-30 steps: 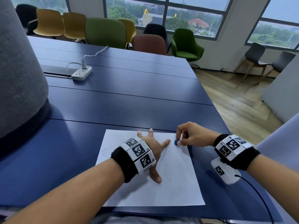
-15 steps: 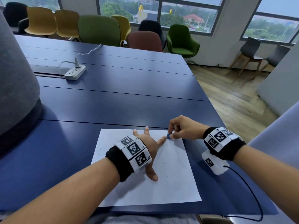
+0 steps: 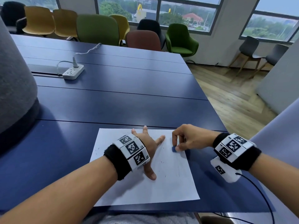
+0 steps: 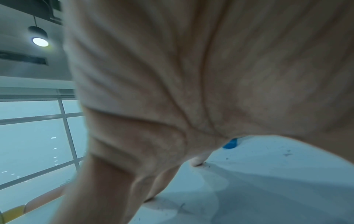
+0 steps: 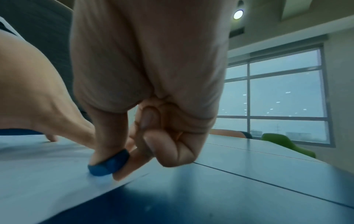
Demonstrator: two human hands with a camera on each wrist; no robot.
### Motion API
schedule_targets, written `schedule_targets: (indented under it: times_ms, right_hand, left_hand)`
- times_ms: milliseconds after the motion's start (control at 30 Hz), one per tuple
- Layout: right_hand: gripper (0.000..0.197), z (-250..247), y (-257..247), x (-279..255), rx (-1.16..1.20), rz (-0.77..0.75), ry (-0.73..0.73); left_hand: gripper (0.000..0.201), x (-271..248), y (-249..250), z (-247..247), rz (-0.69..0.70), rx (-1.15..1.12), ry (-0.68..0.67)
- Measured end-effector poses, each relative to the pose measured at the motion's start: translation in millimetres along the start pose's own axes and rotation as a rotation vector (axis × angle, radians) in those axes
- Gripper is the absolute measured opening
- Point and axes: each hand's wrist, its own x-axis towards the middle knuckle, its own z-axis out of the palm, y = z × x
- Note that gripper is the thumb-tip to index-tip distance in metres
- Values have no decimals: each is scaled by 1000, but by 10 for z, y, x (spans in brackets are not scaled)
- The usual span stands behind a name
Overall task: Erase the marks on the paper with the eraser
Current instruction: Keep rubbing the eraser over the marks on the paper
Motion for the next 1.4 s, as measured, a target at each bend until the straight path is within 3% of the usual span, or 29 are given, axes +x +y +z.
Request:
schedule_targets:
  times_ms: [100, 267, 433, 600, 733, 900, 1067, 1200, 1333, 1400]
  right_hand:
    - [12, 2, 60, 15, 34, 27, 97]
    - [11, 52, -14, -111, 55, -20, -48]
    - [13, 19, 108, -50, 137, 19, 76]
    - [12, 87, 6, -171, 83, -48, -33]
    - [13, 46, 49, -73, 120, -7, 111]
    - [10, 180, -67, -251, 125, -77, -136]
    - [11, 138, -6, -217, 132, -27, 1]
    - [8, 255, -130, -351, 83, -86, -203]
    - [9, 193, -64, -260, 102, -42, 9]
    - [10, 232, -47, -291, 138, -51, 26]
  left_hand:
    - [142, 7, -13, -10, 0, -11, -13]
    - [142, -1, -2, -9, 0, -2, -15]
    - [142, -8, -18, -17, 0, -6, -15]
    - [143, 11, -6, -13, 2, 0, -11]
    - [144, 4, -33, 7, 11, -3, 14]
    - [144, -9, -13, -3, 1, -5, -3]
    - [142, -27, 5, -5, 2, 6, 5]
    - [144, -15, 6, 6, -7, -6, -2]
    - [143, -30, 9, 5, 0, 8, 5]
    - [142, -35, 6, 0, -6, 9, 7]
